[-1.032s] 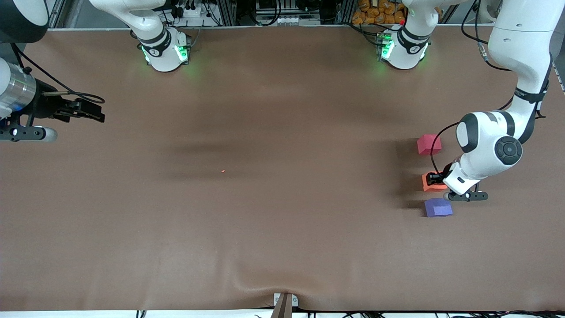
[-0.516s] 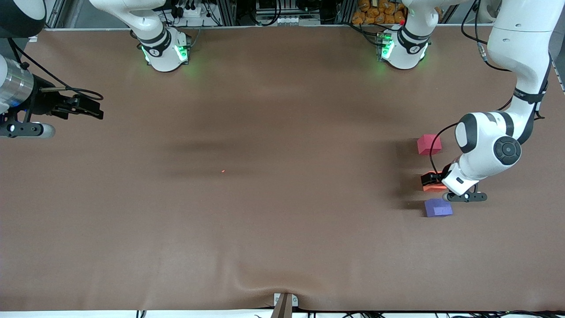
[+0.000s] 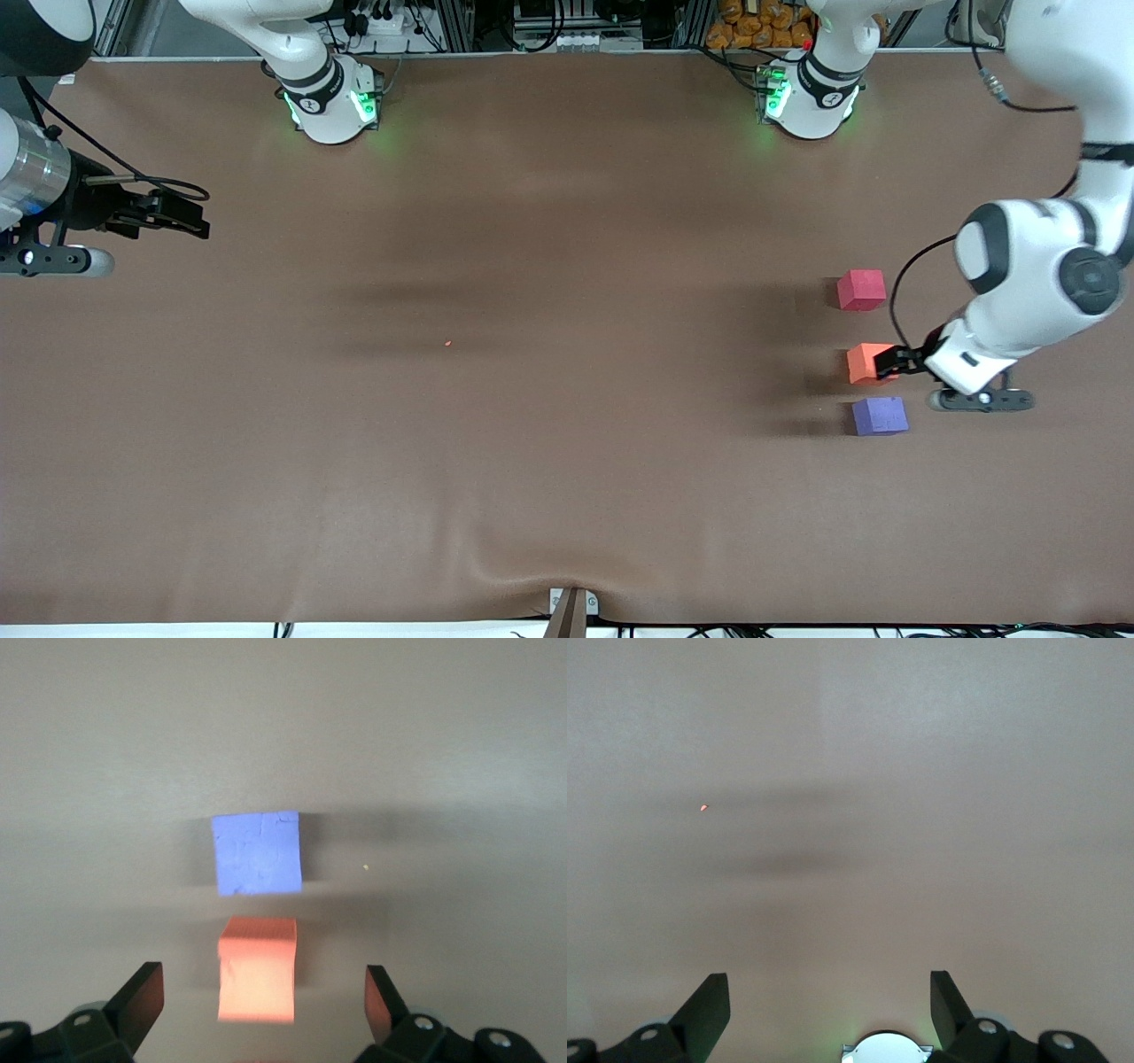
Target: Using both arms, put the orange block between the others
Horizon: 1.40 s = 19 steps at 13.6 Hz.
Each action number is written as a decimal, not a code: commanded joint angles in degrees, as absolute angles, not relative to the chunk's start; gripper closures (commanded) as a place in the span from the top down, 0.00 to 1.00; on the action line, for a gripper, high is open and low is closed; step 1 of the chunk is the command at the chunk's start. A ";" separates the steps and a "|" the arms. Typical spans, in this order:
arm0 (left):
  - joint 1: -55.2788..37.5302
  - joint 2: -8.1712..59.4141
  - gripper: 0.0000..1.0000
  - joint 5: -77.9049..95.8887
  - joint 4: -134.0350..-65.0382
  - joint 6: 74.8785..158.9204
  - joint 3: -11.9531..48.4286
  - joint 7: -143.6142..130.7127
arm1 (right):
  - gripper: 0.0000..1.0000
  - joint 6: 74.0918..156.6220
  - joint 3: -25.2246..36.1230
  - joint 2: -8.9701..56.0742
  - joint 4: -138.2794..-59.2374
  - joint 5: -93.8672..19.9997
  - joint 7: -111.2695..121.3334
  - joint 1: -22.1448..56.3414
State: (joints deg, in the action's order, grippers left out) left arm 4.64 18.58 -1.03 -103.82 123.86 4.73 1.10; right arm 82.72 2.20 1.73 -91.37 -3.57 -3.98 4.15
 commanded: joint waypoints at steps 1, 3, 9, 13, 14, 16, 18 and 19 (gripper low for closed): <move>4.57 17.67 1.00 -0.79 -90.75 107.29 4.66 0.97 | 1.00 82.62 2.02 0.97 -92.20 -3.16 -3.60 3.95; 4.48 17.58 1.00 -0.97 -81.43 95.50 4.83 1.05 | 1.00 82.79 2.02 1.05 -92.20 -3.16 -3.60 3.95; 4.22 8.10 1.00 -1.14 -80.32 89.65 5.54 3.20 | 1.00 82.71 1.93 1.05 -92.02 -3.16 -3.60 3.96; 2.29 2.03 1.00 -1.05 -85.94 86.66 5.19 -0.97 | 1.00 82.71 2.02 1.05 -92.11 -3.16 -3.60 3.96; 2.55 0.89 1.00 -1.05 -87.00 86.66 5.10 -0.88 | 1.00 82.62 2.02 0.97 -92.11 -3.16 -3.60 3.96; 2.55 -1.31 1.00 -1.05 -88.85 86.66 4.92 -0.97 | 1.00 82.70 2.02 0.97 -92.11 -3.16 -3.60 4.04; 2.55 -1.32 1.00 -1.05 -88.59 86.40 4.92 -2.01 | 1.00 82.71 2.02 0.97 -92.11 -3.16 -3.60 4.13; 2.55 -1.32 1.00 -1.05 -88.51 86.40 5.01 -3.07 | 1.00 82.71 2.02 1.05 -92.11 -3.16 -3.60 4.13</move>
State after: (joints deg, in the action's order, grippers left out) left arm 2.56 0.19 -1.03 -86.98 86.31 4.99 -1.15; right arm 82.72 2.16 1.77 -91.47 -3.56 -3.98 4.18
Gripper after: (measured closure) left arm 0.000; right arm 0.000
